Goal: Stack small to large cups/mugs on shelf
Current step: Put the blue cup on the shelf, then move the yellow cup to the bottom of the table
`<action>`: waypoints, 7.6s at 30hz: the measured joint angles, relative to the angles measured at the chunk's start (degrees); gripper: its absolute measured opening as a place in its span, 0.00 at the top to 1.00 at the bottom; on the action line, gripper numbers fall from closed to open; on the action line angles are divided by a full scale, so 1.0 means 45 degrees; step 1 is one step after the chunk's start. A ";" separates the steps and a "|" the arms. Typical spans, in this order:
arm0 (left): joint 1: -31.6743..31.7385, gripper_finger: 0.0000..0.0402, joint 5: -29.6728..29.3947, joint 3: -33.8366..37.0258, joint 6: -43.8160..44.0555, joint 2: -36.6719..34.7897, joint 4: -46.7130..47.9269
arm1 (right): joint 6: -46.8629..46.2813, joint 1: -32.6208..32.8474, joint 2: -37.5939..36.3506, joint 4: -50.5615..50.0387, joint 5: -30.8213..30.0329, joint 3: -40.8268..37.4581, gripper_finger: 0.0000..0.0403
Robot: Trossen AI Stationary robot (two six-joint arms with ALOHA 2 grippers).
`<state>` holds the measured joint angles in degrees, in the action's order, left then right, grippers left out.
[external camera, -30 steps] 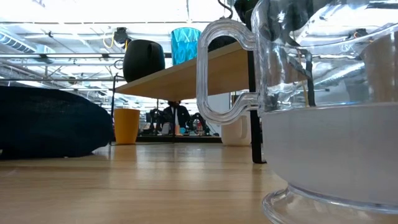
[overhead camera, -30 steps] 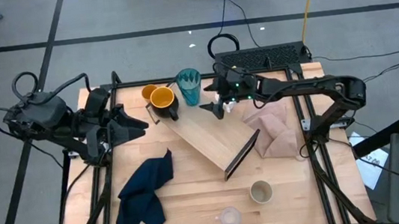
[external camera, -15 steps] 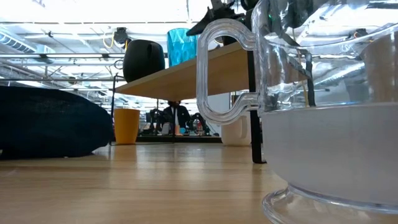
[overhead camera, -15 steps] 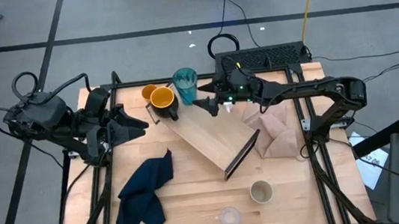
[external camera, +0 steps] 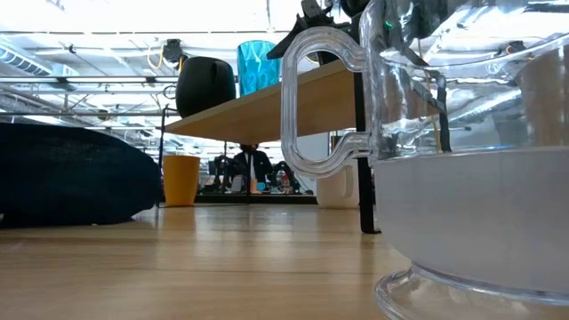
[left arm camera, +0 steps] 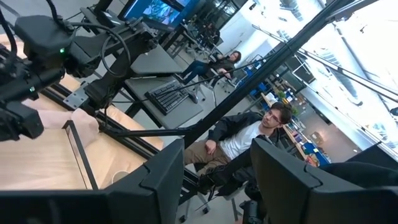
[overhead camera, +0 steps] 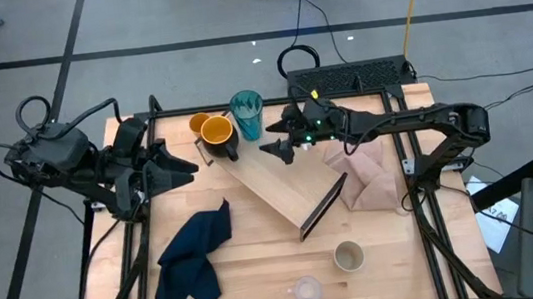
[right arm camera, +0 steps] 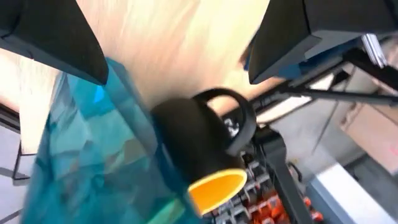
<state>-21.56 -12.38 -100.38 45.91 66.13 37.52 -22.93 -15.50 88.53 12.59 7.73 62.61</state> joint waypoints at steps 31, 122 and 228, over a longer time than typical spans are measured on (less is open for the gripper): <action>0.0000 0.54 0.0081 0.0000 -0.0204 0.0000 0.0098 | 0.2751 0.0341 0.0000 -0.0152 -0.1773 0.0000 1.00; 0.1224 0.54 -0.1000 0.0010 -0.1566 0.0058 0.5013 | -0.1996 0.3936 -0.7819 -0.7751 -0.0010 0.0000 1.00; 0.4004 0.54 -0.3155 0.0005 -0.0721 -0.0806 1.1669 | -0.7711 0.9689 -0.4847 -1.3104 -0.1059 0.0000 0.57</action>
<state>-3.54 -26.57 -100.36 42.67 62.50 90.03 -57.63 28.10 66.72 -46.38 2.96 62.61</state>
